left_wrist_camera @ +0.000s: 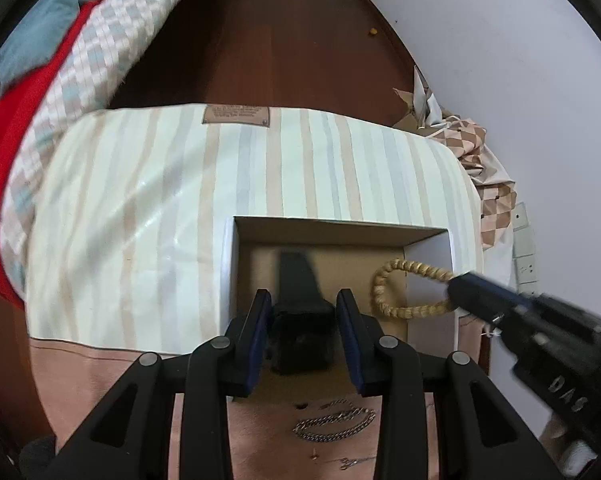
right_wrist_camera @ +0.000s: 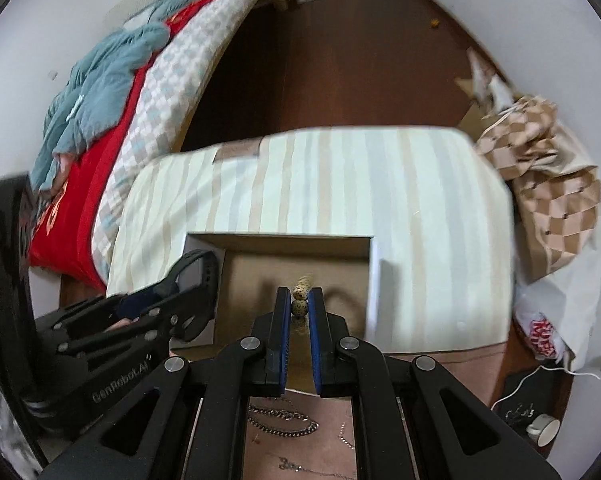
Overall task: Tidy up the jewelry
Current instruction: 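Carry the watch and bead bracelet into the white box and open both tools, then lift both open tools out of the box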
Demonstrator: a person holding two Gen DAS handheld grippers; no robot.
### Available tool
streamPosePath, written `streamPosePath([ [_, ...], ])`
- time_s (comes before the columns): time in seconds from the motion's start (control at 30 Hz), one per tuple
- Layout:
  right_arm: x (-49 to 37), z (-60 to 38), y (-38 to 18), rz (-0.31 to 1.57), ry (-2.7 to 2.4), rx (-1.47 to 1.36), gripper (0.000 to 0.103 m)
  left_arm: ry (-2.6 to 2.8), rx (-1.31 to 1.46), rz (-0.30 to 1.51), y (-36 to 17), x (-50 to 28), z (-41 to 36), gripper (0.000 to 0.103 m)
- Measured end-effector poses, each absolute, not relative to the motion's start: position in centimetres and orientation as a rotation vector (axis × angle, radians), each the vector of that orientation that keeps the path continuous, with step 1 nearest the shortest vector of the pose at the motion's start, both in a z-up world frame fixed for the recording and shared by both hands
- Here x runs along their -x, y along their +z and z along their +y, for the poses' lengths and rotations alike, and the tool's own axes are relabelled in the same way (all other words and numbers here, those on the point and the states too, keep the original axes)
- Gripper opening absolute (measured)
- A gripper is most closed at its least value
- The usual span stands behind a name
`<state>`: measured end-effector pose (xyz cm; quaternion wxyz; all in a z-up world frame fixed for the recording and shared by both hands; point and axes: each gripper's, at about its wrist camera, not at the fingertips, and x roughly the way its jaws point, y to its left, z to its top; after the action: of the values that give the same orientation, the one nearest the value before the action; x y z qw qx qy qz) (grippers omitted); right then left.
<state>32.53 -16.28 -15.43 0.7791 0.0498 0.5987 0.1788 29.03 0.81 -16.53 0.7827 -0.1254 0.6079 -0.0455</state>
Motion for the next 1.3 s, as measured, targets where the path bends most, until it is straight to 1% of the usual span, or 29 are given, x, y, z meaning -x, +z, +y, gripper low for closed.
streamPosePath([
  [0.03, -32.7, -16.2, -15.8, 1.307, 0.389, -0.112, 0.01, -0.091, 0.27, 1.311, -16.6, -29.2, 0.9, 0.036],
  [0.07, -33.0, -16.1, -16.4, 1.328, 0.391, -0.113, 0.01, -0.086, 0.266, 1.307, -16.5, -29.3, 1.0, 0.046],
  [0.1, -33.2, -16.0, -16.7, 1.341, 0.395, -0.115, 0.011, -0.088, 0.266, 1.298, -16.4, -29.4, 1.2, 0.052],
  [0.13, -33.3, -16.0, -17.0, 1.349, 0.404, -0.124, 0.016, -0.086, 0.268, 1.287, -16.1, -29.4, 1.4, 0.068],
  [0.17, -33.4, -16.0, -17.0, 1.349, 0.409, -0.129, 0.029, -0.082, 0.27, 1.281, -15.9, -29.4, 1.6, 0.078],
  [0.2, -33.4, -16.0, -17.0, 1.347, 0.407, -0.131, 0.038, -0.073, 0.272, 1.27, -15.6, -29.4, 1.9, 0.078],
  [0.23, -33.3, -16.1, -16.8, 1.342, 0.403, -0.133, 0.048, -0.065, 0.274, 1.264, -15.4, -29.3, 2.3, 0.079],
  [0.27, -33.2, -16.2, -16.6, 1.339, 0.402, -0.134, 0.054, -0.056, 0.271, 1.26, -15.2, -29.4, 2.5, 0.082],
  [0.3, -33.2, -16.3, -16.5, 1.335, 0.396, -0.134, 0.055, -0.047, 0.266, 1.256, -15.0, -29.2, 2.8, 0.086],
  [0.33, -33.1, -16.4, -16.2, 1.325, 0.382, -0.127, 0.055, -0.033, 0.258, 1.248, -14.8, -29.0, 3.1, 0.093],
  [0.37, -32.9, -16.5, -16.0, 1.316, 0.37, -0.118, 0.055, -0.019, 0.247, 1.242, -14.7, -28.9, 3.4, 0.098],
  [0.4, -32.7, -16.7, -15.8, 1.309, 0.357, -0.104, 0.056, 0.01, 0.224, 1.228, -14.5, -28.6, 3.7, 0.098],
  [0.43, -32.4, -16.7, -15.6, 1.298, 0.334, -0.08, 0.062, 0.029, 0.207, 1.217, -14.4, -28.5, 3.9, 0.098],
  [0.47, -32.0, -16.6, -15.6, 1.287, 0.305, -0.046, 0.073, 0.058, 0.181, 1.199, -14.2, -28.0, 4.2, 0.098],
  [0.5, -31.4, -16.4, -15.6, 1.276, 0.263, 0.005, 0.078, 0.079, 0.164, 1.186, -14.1, -27.6, 4.4, 0.098],
  [0.53, -31.0, -16.4, -15.8, 1.268, 0.232, 0.041, 0.086, 0.1, 0.144, 1.17, -13.9, -27.2, 4.5, 0.099],
  [0.57, -30.7, -16.2, -15.9, 1.265, 0.209, 0.063, 0.091, 0.111, 0.129, 1.159, -13.9, -27.0, 4.6, 0.101],
  [0.63, -29.8, -16.3, -16.4, 1.26, 0.165, 0.09, 0.095, 0.138, 0.092, 1.141, -13.8, -26.2, 4.7, 0.102],
  [0.73, -28.6, -16.3, -16.7, 1.242, 0.125, 0.114, 0.096, 0.156, 0.06, 1.127, -13.6, -25.4, 4.6, 0.102],
  [0.77, -28.3, -16.3, -16.7, 1.233, 0.115, 0.119, 0.099, 0.159, 0.054, 1.12, -13.4, -25.0, 4.6, 0.102],
  [0.83, -27.4, -16.4, -16.3, 1.212, 0.102, 0.119, 0.102, 0.171, 0.043, 1.109, -13.0, -24.3, 4.6, 0.102],
  [1.3, -21.3, -16.2, -10.3, 1.089, 0.076, 0.118, 0.102, 0.189, -0.005, 0.989, -8.0, -17.9, 3.8, 0.102],
])
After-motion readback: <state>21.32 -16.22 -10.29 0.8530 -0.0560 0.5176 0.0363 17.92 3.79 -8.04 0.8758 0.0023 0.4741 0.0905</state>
